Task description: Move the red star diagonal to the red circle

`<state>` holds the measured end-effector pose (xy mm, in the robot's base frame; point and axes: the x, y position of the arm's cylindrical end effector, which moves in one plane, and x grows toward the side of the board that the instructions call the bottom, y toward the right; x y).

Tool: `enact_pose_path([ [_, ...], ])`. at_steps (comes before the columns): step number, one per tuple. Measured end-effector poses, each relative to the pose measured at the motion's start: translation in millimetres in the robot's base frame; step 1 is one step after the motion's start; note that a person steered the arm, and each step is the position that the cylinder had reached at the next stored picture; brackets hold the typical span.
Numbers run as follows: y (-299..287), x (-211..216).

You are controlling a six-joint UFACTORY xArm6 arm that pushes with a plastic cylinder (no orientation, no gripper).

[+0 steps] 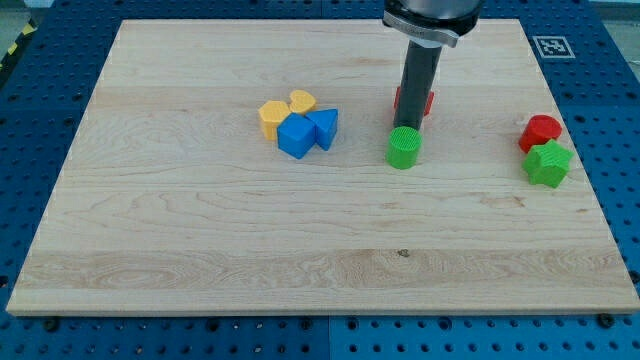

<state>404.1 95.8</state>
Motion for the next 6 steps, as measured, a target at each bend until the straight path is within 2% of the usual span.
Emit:
enact_pose_path([
  [1,-39,-4],
  [2,-42,-26],
  [3,-5,-28],
  [6,43,-26],
])
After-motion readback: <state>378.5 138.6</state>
